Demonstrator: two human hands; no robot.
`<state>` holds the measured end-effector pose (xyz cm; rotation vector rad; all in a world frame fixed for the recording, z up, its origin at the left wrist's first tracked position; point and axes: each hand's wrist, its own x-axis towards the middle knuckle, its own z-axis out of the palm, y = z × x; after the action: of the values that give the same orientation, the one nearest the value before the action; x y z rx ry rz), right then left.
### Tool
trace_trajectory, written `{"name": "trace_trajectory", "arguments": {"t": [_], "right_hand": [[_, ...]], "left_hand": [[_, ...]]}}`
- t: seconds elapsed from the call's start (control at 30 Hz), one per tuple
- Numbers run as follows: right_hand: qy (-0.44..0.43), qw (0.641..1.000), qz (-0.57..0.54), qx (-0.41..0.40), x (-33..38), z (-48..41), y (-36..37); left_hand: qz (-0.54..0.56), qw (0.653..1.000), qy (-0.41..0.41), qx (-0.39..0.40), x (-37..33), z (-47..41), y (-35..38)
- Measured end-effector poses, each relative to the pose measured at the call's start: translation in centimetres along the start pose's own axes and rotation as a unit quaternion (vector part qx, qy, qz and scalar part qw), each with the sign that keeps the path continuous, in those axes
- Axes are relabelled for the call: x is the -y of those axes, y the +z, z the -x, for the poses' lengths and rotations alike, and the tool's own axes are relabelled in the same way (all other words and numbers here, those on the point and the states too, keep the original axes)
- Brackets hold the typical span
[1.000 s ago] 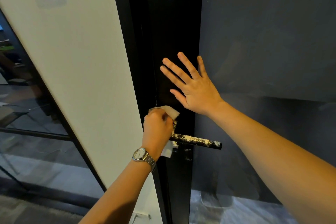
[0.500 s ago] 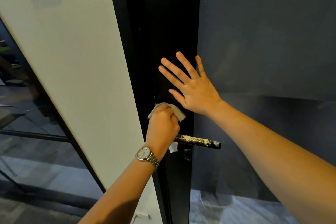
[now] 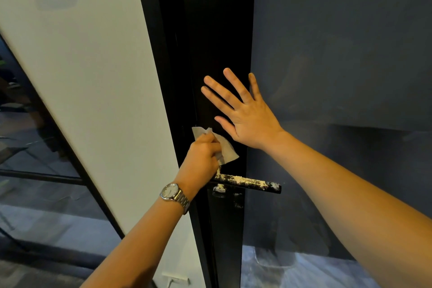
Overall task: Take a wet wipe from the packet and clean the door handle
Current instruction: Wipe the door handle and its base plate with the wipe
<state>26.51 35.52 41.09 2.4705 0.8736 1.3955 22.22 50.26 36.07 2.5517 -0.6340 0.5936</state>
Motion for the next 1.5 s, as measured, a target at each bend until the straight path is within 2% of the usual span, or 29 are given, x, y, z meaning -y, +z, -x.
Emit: {"name": "trace_trajectory", "arguments": {"t": [0.23,0.33,0.43,0.57,0.73,0.83,1.0,1.13,1.17,1.23,1.3,1.4,1.5], "right_hand": [[0.0,1.0,-0.001,-0.001,-0.1,0.1,0.0],[-0.001,1.0,0.002,-0.003,-0.1,0.1,0.1],[-0.002,1.0,0.009,0.0,-0.2,0.1,0.1],[-0.004,1.0,0.019,0.008,-0.1,0.1,0.0],[-0.004,1.0,0.026,0.01,-0.1,0.1,-0.1],[-0.007,1.0,0.028,0.013,-0.1,0.1,-0.1],[-0.008,1.0,0.019,0.012,-0.2,0.0,-0.1],[-0.008,1.0,0.021,0.013,-0.1,0.0,-0.2],[-0.008,1.0,0.019,0.013,-0.1,0.0,-0.2],[-0.009,1.0,0.014,0.012,0.0,0.0,-0.2],[-0.007,1.0,0.012,0.01,0.0,0.0,-0.1],[-0.008,1.0,0.011,0.012,-0.1,-0.1,-0.1],[-0.008,1.0,0.019,0.008,-0.1,-0.1,-0.1]], "left_hand": [[0.025,0.989,-0.11,-0.093,0.5,1.1,0.5],[0.004,0.997,-0.049,-0.063,0.0,0.4,0.0],[-0.074,0.995,0.047,0.045,-0.8,0.6,0.0],[-0.151,0.981,0.059,0.103,-0.1,0.8,-0.3],[-0.166,0.983,0.023,0.075,-2.4,0.6,0.0],[-0.152,0.983,0.042,0.093,-2.9,0.8,0.5],[-0.086,0.996,-0.014,0.018,-1.3,0.8,0.1],[-0.107,0.989,0.071,0.066,-1.3,0.5,0.9],[-0.088,0.993,0.05,0.056,-1.1,0.4,0.9],[-0.018,0.999,-0.033,-0.012,-0.8,0.6,0.6],[0.06,0.987,-0.136,-0.064,-1.0,1.3,0.6],[0.201,0.936,-0.282,-0.065,-0.9,2.6,2.4],[0.356,0.867,-0.341,-0.077,-0.4,3.3,2.8]]}}
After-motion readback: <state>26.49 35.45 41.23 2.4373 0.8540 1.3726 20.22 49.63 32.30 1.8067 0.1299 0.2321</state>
